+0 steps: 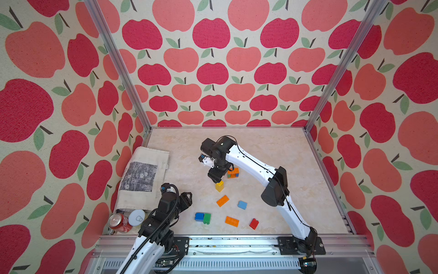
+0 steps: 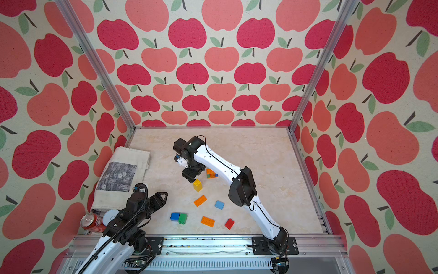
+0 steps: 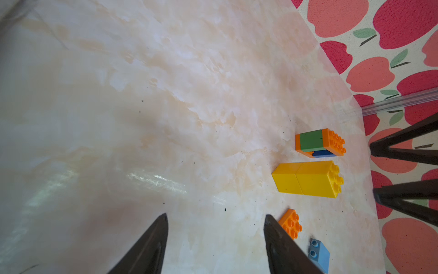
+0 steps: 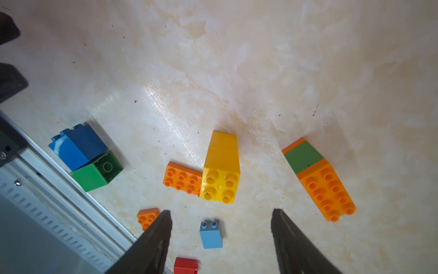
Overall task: Assemble the letter p with lego
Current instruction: Assemble the lego brick with the lego brick.
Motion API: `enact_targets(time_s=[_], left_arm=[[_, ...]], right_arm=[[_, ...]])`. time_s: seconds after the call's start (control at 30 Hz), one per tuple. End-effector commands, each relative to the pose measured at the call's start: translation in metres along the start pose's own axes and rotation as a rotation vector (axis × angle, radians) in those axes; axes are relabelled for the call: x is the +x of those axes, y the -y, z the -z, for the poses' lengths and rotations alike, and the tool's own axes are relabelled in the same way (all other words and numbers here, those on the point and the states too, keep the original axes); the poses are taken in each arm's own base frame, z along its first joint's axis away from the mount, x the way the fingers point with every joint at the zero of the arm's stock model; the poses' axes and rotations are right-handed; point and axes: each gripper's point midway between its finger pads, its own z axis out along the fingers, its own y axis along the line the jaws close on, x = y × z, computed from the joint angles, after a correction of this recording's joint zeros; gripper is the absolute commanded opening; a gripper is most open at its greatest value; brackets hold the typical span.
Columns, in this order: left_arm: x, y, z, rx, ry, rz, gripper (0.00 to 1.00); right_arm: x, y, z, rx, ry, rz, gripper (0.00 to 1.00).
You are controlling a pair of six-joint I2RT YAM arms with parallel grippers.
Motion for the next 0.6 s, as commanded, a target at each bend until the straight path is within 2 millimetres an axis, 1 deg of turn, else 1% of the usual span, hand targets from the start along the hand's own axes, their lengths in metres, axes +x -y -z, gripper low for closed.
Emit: enact_targets(time_s=[0.0, 0.07, 0.17, 0.27, 0.33, 0.43, 0.47, 0.57], left_arm=[[-0.001, 0.012, -0.003, 0.042, -0.017, -0.022, 0.68], [-0.002, 0.019, -0.005, 0.060, -0.033, -0.037, 0.68], [-0.001, 0.029, -0.009, 0.088, -0.066, -0.058, 0.69], [0.004, 0.040, -0.014, 0.127, -0.113, -0.081, 0.69], [0.010, 0.047, -0.019, 0.147, -0.152, -0.104, 0.69], [0.023, 0.057, -0.026, 0.146, -0.209, -0.171, 0.70], [0.021, 0.068, -0.027, 0.154, -0.213, -0.203, 0.71], [0.034, 0.081, -0.037, 0.133, -0.259, -0.289, 0.74]], right_arm=[[-0.003, 0.004, 0.022, -0.021, 0.106, 0.046, 0.69], [0.006, 0.018, 0.024, -0.004, 0.146, 0.080, 0.66], [0.020, 0.036, 0.025, 0.023, 0.231, 0.180, 0.63], [0.031, 0.042, 0.029, 0.000, 0.338, 0.297, 0.64], [0.039, 0.046, 0.027, -0.021, 0.372, 0.347, 0.64], [0.045, 0.063, 0.021, -0.021, 0.363, 0.355, 0.65], [0.048, 0.067, 0.018, -0.029, 0.349, 0.356, 0.65], [0.054, 0.078, 0.008, -0.047, 0.322, 0.385, 0.66]])
